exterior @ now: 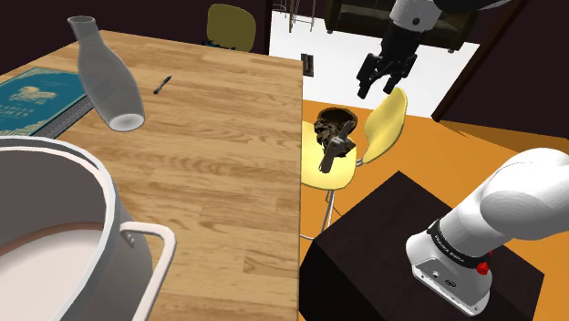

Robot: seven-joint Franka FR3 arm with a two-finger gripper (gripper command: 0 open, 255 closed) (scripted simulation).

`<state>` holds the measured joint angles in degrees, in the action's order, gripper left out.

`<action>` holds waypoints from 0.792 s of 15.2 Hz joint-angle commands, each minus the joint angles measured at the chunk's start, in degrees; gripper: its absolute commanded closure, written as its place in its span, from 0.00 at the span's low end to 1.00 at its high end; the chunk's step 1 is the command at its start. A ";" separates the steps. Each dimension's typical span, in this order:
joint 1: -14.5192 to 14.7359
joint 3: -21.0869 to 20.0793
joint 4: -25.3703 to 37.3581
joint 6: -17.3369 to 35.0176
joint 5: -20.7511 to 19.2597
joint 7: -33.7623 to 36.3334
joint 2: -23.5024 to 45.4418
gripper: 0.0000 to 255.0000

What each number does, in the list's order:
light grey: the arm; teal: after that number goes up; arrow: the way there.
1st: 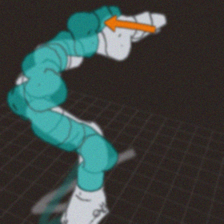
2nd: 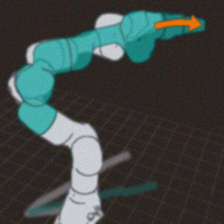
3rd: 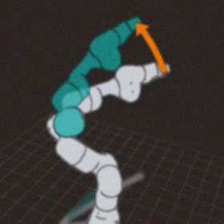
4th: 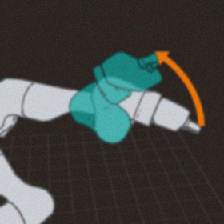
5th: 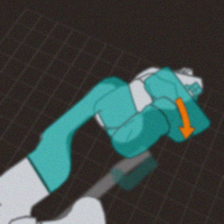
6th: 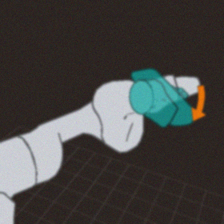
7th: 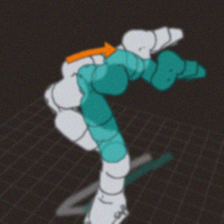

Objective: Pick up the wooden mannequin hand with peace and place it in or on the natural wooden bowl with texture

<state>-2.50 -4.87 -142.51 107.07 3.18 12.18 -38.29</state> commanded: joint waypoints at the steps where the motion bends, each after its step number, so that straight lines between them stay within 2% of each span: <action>1: -0.36 -1.15 -2.46 4.21 -0.52 1.47 2.13 0.00; 7: -2.32 -3.88 -7.37 15.75 -3.28 5.82 10.44 0.00; 12: -4.85 -6.13 -9.36 25.41 -7.46 10.90 19.77 0.00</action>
<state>-6.91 -10.41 -151.45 130.39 -3.37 21.76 -20.44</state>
